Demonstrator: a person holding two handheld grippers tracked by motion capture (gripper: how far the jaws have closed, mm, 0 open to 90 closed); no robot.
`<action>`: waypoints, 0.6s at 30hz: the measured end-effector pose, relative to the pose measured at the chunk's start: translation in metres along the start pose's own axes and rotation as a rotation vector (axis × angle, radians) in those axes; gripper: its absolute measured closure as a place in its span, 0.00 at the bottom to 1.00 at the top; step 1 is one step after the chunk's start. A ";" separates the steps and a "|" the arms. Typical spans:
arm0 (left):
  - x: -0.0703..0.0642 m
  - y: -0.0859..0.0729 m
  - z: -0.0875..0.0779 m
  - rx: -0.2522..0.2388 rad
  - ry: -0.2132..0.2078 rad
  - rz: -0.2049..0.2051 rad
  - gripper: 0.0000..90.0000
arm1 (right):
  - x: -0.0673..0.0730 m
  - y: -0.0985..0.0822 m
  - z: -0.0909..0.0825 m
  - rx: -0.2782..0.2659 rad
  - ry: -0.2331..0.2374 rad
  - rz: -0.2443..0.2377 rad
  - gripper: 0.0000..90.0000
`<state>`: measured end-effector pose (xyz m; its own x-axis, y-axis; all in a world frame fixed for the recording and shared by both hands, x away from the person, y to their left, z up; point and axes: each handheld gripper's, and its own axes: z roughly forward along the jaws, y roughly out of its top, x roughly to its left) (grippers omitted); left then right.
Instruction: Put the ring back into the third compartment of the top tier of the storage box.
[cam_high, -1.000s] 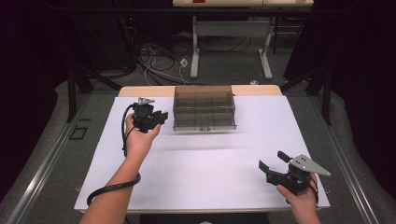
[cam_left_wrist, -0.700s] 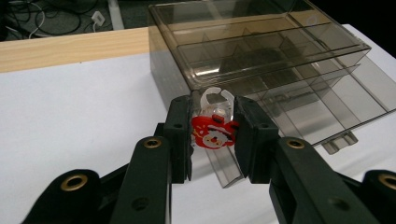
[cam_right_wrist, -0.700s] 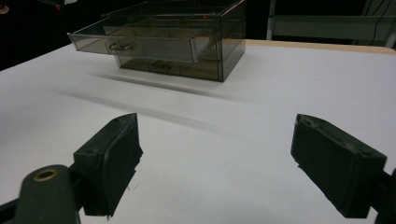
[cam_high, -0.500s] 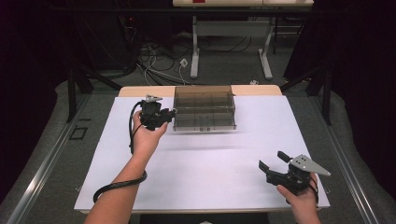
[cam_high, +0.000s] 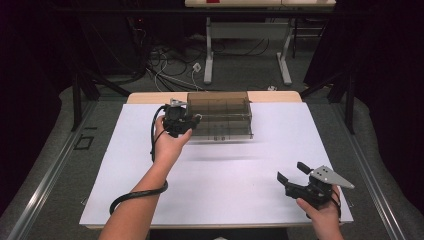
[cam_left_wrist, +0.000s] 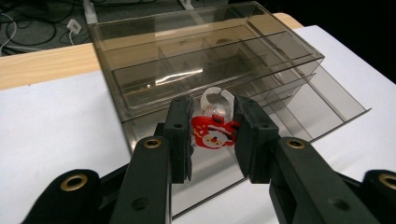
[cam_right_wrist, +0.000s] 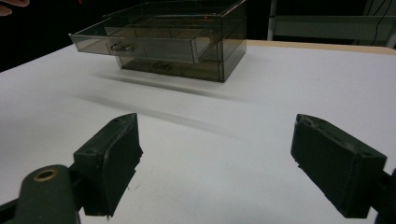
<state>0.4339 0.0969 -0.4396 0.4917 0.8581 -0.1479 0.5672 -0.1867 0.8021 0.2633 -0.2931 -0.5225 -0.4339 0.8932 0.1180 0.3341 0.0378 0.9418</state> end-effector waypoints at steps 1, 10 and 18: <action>-0.002 0.001 0.001 0.002 -0.001 0.004 0.76 | 0.000 0.000 0.000 0.001 -0.001 0.001 0.17; -0.016 0.005 0.011 0.005 -0.020 0.015 0.76 | 0.000 0.000 0.000 -0.005 -0.001 0.001 0.17; -0.029 0.009 0.019 0.008 -0.037 0.033 0.76 | 0.001 0.001 -0.001 -0.004 0.001 0.007 0.17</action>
<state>0.4373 0.0613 -0.4396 0.5344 0.8330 -0.1433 0.5558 -0.2185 0.8021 0.2624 -0.2925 -0.5216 -0.4324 0.8929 0.1253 0.3342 0.0297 0.9420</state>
